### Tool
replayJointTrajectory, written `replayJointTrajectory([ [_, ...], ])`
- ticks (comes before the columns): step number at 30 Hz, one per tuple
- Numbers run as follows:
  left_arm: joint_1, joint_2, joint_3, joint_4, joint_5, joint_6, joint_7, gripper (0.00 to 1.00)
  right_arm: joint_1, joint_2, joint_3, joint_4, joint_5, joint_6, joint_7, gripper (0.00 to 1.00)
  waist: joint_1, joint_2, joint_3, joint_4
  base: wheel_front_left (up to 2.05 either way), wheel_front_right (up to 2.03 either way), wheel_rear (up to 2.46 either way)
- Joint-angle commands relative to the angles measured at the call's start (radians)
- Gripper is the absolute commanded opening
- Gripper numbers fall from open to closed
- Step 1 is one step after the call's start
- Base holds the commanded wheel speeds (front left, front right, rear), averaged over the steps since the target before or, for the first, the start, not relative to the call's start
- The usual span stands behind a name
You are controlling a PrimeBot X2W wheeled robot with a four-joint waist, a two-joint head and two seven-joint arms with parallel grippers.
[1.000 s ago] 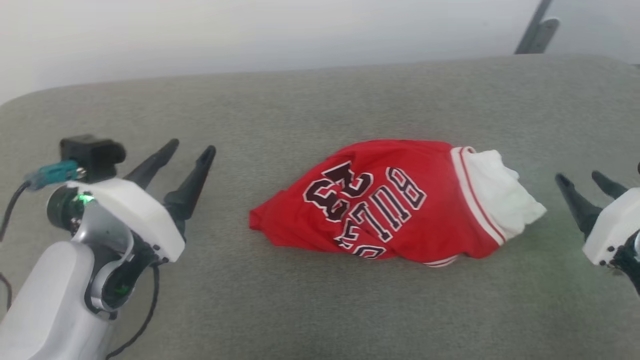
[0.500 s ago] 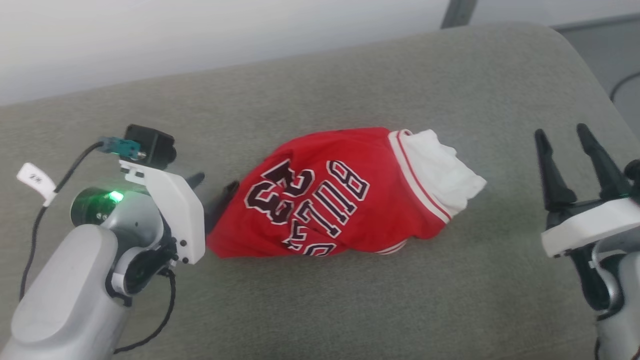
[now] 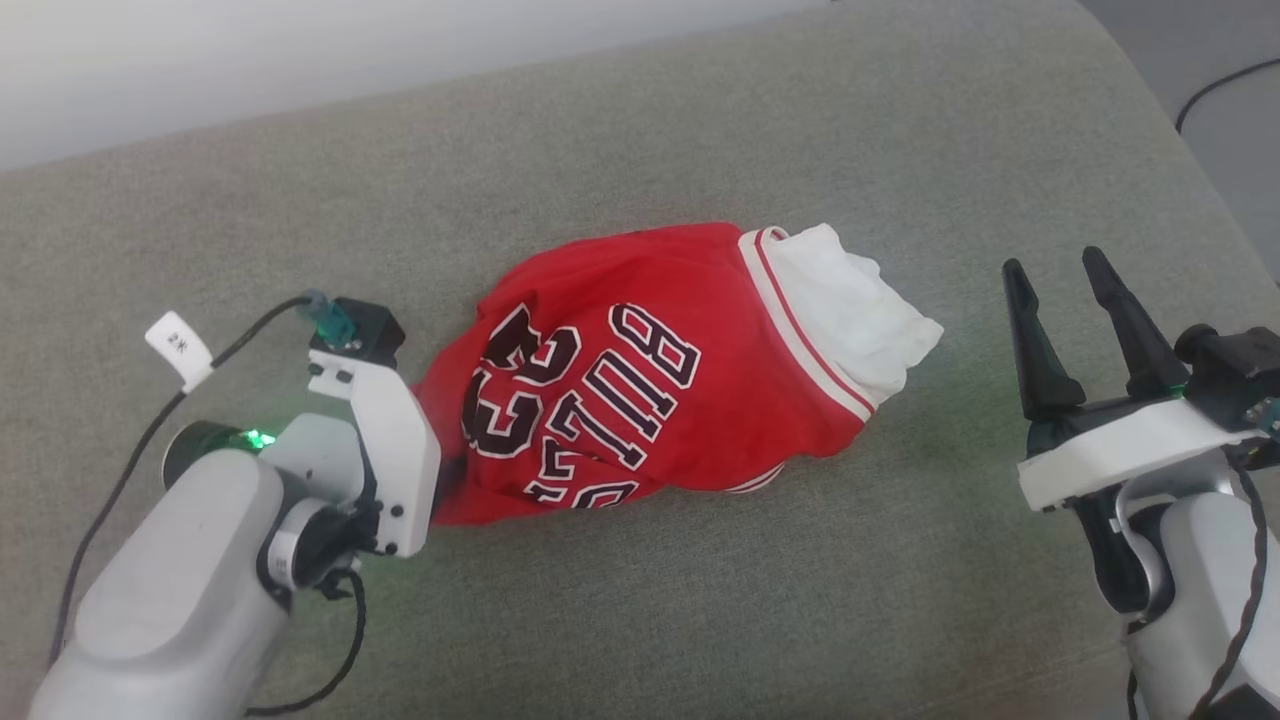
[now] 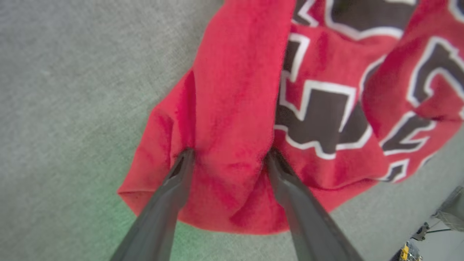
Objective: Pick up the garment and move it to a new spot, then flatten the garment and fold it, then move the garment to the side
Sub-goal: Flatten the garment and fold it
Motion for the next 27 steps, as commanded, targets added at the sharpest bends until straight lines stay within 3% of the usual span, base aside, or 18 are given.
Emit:
replayJointTrajectory([
  [1, -0.007, -0.004, -0.014, 0.040, 0.009, -0.003, 0.018, 1.00, -0.014, 0.002, 0.008, 0.005, 0.010, 0.000, -0.005, 1.00, 0.0000, 0.0000, 0.006, 0.002, 0.00, 0.00, 0.00],
  [2, -0.014, -0.005, -0.019, 0.057, 0.018, -0.008, 0.010, 0.35, -0.020, 0.000, 0.011, 0.008, 0.012, 0.000, -0.008, 1.00, 0.0000, 0.0000, 0.009, 0.002, 0.00, 0.00, 0.00],
  [3, -0.019, -0.008, -0.018, 0.076, 0.018, -0.009, 0.005, 0.00, -0.025, -0.002, 0.013, 0.012, 0.014, 0.000, -0.010, 1.00, 0.0000, 0.0000, 0.011, 0.003, 0.00, 0.00, 0.00],
  [8, -0.041, -0.010, -0.012, 0.124, 0.010, -0.030, -0.016, 0.00, -0.034, -0.007, 0.015, 0.020, 0.027, 0.000, -0.014, 1.00, 0.0000, 0.0000, 0.015, 0.007, 0.00, 0.00, 0.00],
  [15, -0.084, 0.061, 0.032, 0.097, 0.015, -0.026, -0.036, 0.00, -0.011, -0.025, -0.019, 0.021, 0.045, 0.000, -0.023, 1.00, 0.0000, 0.0000, 0.011, 0.039, 0.00, 0.00, 0.00],
  [22, -0.084, 0.208, 0.097, 0.037, 0.029, 0.000, -0.023, 0.00, 0.010, -0.035, -0.051, 0.014, 0.049, 0.000, -0.023, 1.00, 0.0000, 0.0000, 0.011, 0.064, 0.00, 0.00, 0.00],
  [27, -0.053, 0.254, 0.147, 0.012, -0.010, 0.027, -0.014, 0.00, 0.016, -0.028, -0.055, 0.010, 0.049, 0.000, -0.020, 1.00, 0.0000, 0.0000, 0.016, 0.072, 0.00, 0.00, 0.00],
])
